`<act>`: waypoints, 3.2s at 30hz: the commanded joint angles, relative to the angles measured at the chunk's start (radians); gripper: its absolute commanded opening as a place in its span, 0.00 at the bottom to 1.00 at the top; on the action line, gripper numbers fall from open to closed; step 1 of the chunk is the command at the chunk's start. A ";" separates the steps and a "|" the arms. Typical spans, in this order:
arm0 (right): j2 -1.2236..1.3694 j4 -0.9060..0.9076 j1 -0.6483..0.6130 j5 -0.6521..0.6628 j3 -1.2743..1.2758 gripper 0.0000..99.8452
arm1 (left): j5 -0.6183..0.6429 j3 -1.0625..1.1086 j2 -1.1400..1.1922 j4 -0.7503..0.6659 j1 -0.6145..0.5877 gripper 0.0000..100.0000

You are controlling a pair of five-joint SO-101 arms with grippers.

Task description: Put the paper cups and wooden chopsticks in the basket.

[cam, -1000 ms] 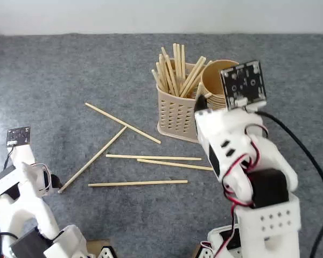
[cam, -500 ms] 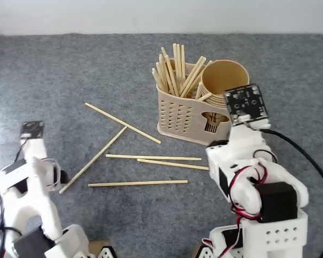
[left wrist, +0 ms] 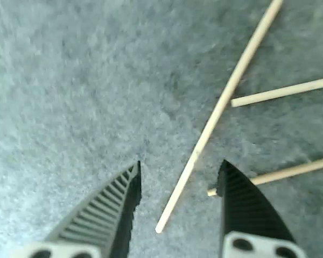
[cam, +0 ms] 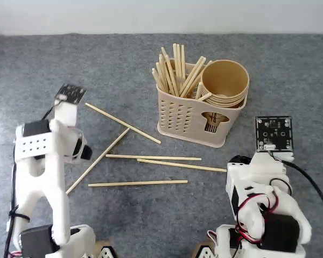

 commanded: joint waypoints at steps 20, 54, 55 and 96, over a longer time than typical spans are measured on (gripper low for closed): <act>-0.030 -0.053 0.079 -0.008 0.048 0.01 | -0.135 -0.266 0.396 -0.249 0.279 0.23; -0.039 -0.108 0.081 -0.006 0.120 0.01 | -0.046 -0.659 0.295 0.124 0.262 0.01; -0.039 -0.108 0.081 -0.006 0.120 0.01 | -0.034 -0.657 0.252 0.124 0.262 0.01; -0.039 -0.153 0.073 -0.009 0.186 0.01 | 0.548 -0.490 -0.044 -0.944 0.700 0.02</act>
